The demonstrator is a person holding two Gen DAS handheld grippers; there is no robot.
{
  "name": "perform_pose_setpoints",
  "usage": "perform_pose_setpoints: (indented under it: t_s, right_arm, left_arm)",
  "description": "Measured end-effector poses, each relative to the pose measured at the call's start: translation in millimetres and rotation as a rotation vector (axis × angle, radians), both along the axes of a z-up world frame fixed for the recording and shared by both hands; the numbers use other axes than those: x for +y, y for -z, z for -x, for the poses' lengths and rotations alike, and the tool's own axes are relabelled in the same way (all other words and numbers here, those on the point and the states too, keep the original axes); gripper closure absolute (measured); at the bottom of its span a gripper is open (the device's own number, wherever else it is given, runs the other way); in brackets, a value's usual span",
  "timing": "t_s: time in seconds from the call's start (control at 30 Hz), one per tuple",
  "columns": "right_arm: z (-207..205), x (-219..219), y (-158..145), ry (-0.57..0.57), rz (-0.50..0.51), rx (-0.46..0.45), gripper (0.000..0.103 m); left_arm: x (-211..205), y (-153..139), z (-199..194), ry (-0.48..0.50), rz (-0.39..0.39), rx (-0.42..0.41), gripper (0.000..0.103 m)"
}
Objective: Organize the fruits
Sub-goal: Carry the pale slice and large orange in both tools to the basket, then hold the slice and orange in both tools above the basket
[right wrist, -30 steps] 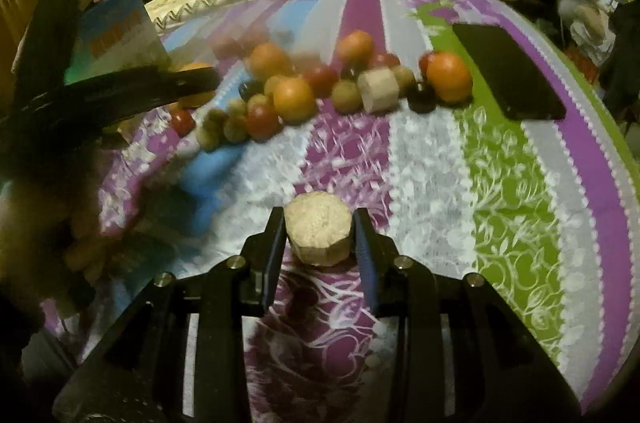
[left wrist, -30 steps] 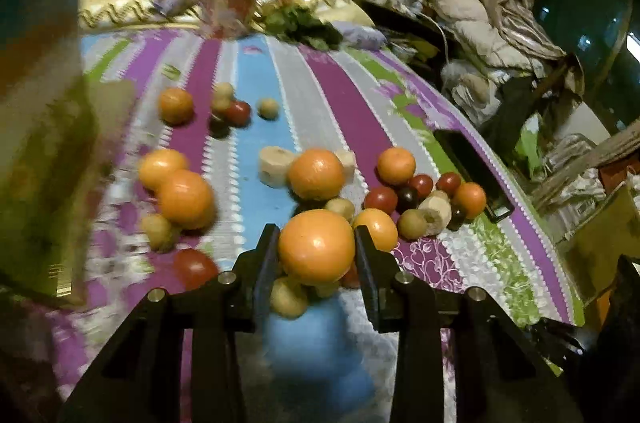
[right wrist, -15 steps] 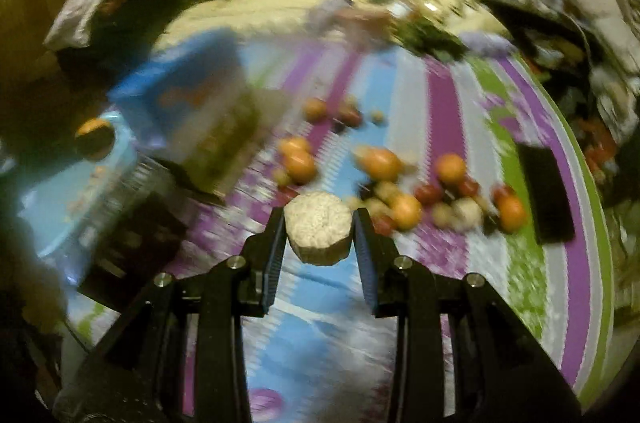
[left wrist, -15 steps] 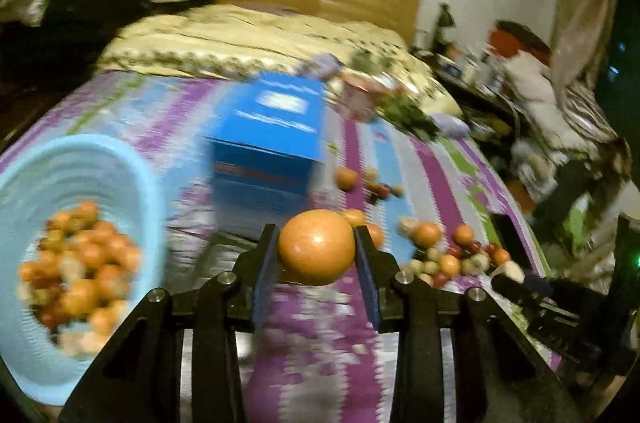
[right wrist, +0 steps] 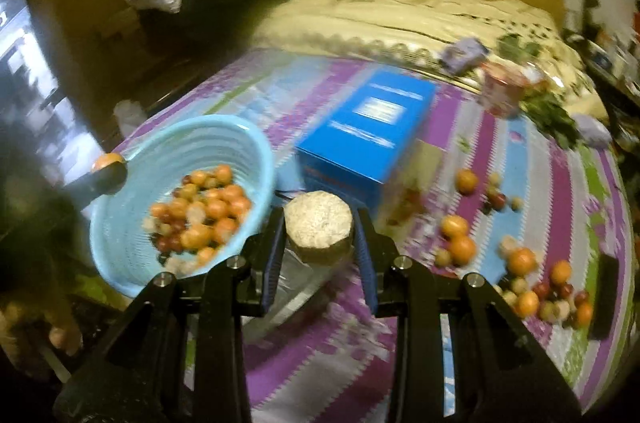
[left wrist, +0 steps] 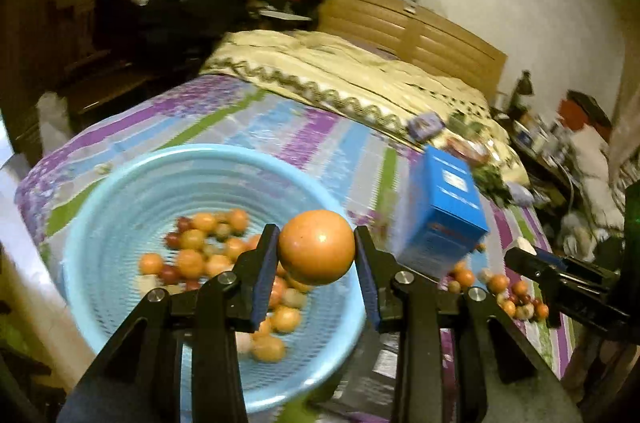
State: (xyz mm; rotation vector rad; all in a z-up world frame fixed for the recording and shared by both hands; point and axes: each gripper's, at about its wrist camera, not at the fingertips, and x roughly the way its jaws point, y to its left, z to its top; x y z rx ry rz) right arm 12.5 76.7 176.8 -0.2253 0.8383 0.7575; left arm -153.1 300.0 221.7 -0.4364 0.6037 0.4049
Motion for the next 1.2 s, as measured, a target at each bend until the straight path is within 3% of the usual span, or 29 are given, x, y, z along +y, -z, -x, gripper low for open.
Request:
perform_pose_setpoints:
  t_s: [0.5,1.2]
  right_arm:
    - [7,96,0,-0.148,0.062,0.062,0.069]
    - [-4,149,34,-0.222,0.167,0.192,0.069]
  left_arm:
    - [69,7,30,-0.082,0.051,0.035,0.065]
    - [117,43,32,-0.112,0.135,0.099,0.065]
